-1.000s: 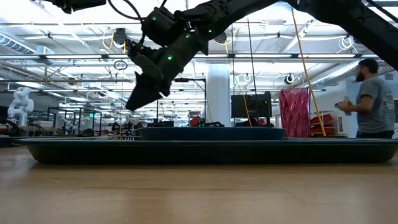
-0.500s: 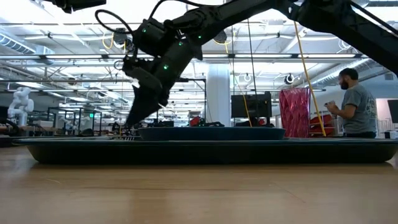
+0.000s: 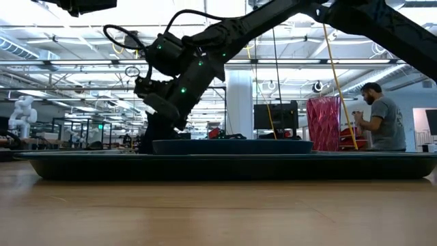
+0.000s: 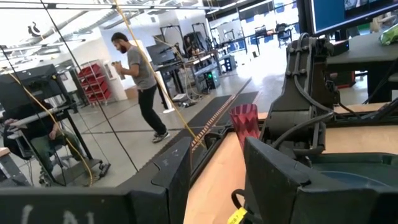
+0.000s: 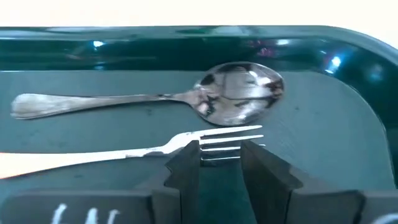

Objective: Pick and place plate/cup/fork/spoon on tray
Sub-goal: Put the orange fork between the black spoon and blue plate on the black tray

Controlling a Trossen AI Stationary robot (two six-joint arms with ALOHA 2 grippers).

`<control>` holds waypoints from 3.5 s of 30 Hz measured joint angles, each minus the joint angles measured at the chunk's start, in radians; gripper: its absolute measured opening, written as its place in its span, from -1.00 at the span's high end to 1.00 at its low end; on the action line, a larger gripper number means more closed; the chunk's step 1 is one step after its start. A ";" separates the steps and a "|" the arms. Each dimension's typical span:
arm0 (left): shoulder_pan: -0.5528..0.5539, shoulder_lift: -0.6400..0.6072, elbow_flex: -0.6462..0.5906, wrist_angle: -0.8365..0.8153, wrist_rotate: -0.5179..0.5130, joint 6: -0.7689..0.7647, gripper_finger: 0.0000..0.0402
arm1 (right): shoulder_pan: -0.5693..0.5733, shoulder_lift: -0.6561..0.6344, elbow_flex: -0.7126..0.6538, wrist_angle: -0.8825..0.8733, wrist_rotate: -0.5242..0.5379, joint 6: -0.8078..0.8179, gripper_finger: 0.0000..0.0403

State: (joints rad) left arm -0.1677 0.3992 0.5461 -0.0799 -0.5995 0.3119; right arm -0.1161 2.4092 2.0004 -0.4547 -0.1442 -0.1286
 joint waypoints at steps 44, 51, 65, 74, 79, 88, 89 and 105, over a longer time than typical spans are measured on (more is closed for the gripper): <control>0.000 0.000 0.000 -0.003 -0.001 -0.002 0.24 | -0.005 -0.014 -0.002 -0.002 0.091 -0.052 0.45; 0.000 0.000 0.000 -0.003 -0.002 -0.002 0.24 | -0.005 -0.014 -0.002 0.013 0.089 -0.052 0.45; 0.000 0.000 0.000 -0.004 -0.002 -0.001 0.24 | 0.058 -0.017 -0.002 0.017 0.034 -0.094 0.45; 0.000 0.000 0.000 -0.005 -0.002 -0.001 0.24 | 0.091 -0.018 -0.003 0.017 0.038 -0.070 0.45; 0.000 0.000 0.000 -0.005 -0.002 -0.003 0.24 | 0.092 -0.019 -0.033 0.042 0.036 -0.032 0.45; 0.000 0.000 0.000 -0.005 -0.002 -0.002 0.24 | 0.099 -0.019 -0.075 0.086 0.036 -0.014 0.45; 0.000 0.000 0.000 -0.005 -0.002 -0.003 0.24 | 0.099 -0.019 -0.075 0.085 0.036 -0.014 0.45; 0.000 0.000 0.000 -0.005 -0.002 -0.002 0.24 | 0.117 -0.019 -0.075 0.084 0.035 -0.014 0.45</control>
State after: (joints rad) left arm -0.1677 0.3989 0.5461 -0.0849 -0.6010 0.3096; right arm 0.0011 2.3901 1.9255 -0.3706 -0.1092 -0.1425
